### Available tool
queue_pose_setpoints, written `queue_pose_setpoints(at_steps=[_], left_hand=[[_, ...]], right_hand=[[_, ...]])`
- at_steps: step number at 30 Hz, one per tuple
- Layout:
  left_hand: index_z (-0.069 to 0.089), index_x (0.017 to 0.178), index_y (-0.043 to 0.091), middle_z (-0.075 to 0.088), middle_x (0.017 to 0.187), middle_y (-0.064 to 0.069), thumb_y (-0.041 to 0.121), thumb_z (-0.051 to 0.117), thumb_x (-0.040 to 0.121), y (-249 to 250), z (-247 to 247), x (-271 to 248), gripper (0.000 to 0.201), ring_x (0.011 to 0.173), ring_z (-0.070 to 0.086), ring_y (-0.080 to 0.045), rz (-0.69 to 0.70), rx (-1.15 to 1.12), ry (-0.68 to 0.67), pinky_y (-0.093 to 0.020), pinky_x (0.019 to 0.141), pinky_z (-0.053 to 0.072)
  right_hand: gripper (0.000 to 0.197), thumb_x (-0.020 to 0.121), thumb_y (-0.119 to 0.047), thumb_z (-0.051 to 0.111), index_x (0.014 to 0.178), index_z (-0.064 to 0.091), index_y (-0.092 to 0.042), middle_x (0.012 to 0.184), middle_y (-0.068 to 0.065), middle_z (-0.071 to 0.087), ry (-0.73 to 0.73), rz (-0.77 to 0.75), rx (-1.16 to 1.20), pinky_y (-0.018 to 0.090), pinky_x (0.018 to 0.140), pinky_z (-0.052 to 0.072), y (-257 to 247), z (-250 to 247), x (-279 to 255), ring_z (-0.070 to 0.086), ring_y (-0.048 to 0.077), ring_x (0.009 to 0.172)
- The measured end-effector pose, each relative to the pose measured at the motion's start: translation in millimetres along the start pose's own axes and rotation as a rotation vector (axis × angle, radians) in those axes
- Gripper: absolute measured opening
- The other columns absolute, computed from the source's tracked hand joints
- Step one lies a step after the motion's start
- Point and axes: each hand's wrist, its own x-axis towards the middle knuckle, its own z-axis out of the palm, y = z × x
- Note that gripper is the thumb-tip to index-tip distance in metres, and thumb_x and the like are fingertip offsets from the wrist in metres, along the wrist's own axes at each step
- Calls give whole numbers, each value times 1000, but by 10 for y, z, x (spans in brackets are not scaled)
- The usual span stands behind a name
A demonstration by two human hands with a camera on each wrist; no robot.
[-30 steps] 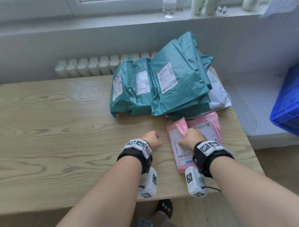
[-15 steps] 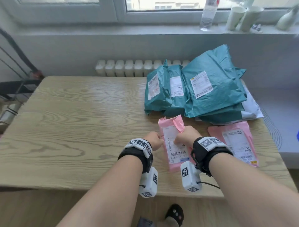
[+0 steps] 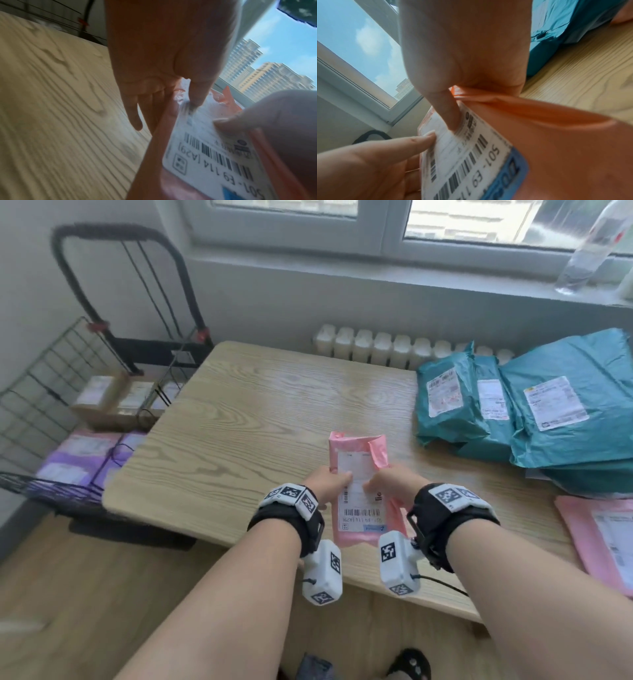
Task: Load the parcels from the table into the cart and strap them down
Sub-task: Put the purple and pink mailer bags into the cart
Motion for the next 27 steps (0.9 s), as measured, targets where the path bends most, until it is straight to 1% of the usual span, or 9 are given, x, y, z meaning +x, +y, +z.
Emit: queue_pose_setpoints(at_steps=[2,4,8,10,12,13,16,21,27], left_hand=[[60,96,20,70,111,-10,22,57,92,-148,-251,-50,5,105,65,-27,-7,-103,-1,-45,96,51],[58,90,20,69,110,-12,8,58,88,-286,-504,-111,12,104,66,-28,-5,-171,2,-46,95,52],[60,100,12,68,111,-15,4,60,87,-588,-963,-243,16,102,67,-31,20,-283,67,-45,94,53],[61,102,10,69,111,-15,4,61,86,-740,-1158,-310,17,102,67,-31,26,-350,103,-46,95,52],[61,111,6,70,109,-13,7,65,84,-878,-1338,-363,28,99,68,-29,23,-380,143,-46,92,54],[59,115,6,70,106,-11,9,66,83,-952,-1428,-373,33,95,68,-27,19,-389,163,-44,88,56],[54,115,10,67,102,-6,10,67,84,-1102,-1646,-417,34,86,67,-21,3,-396,230,-34,70,55],[51,121,8,66,109,-8,9,68,84,-1266,-1993,-383,41,93,66,-26,-10,-414,303,-38,80,54],[48,122,8,64,112,-8,8,66,86,-1321,-2471,-236,41,91,63,-24,-24,-424,367,-34,74,50]], right_hand=[[6,88,-3,61,89,57,-6,100,14,69,-20,-2,14,43,92,53,-149,248,-8,67,30,98],[14,85,-5,64,97,58,-4,103,16,70,-35,-11,12,47,93,53,-295,487,3,68,32,99],[30,83,-5,63,112,55,-1,109,19,68,-126,-22,45,49,94,52,-562,955,-20,67,35,102],[41,76,-8,66,115,56,-1,108,19,69,-148,-36,67,49,93,53,-667,1166,-26,67,35,101],[50,68,-12,68,116,57,-3,106,17,70,-169,-54,92,48,92,54,-754,1360,-38,69,33,99],[49,68,-12,69,115,58,-4,106,16,71,-178,-64,103,48,91,54,-807,1464,-59,69,32,98],[33,82,-11,69,113,59,-7,106,13,71,-189,-84,111,46,93,54,-960,1694,-148,69,28,99],[24,87,-8,65,111,58,-10,106,11,71,-237,-112,61,45,93,54,-1226,1989,-42,68,27,100],[25,86,-3,64,110,60,-7,105,12,71,-255,-160,27,47,92,54,-1684,2246,237,69,28,99]])
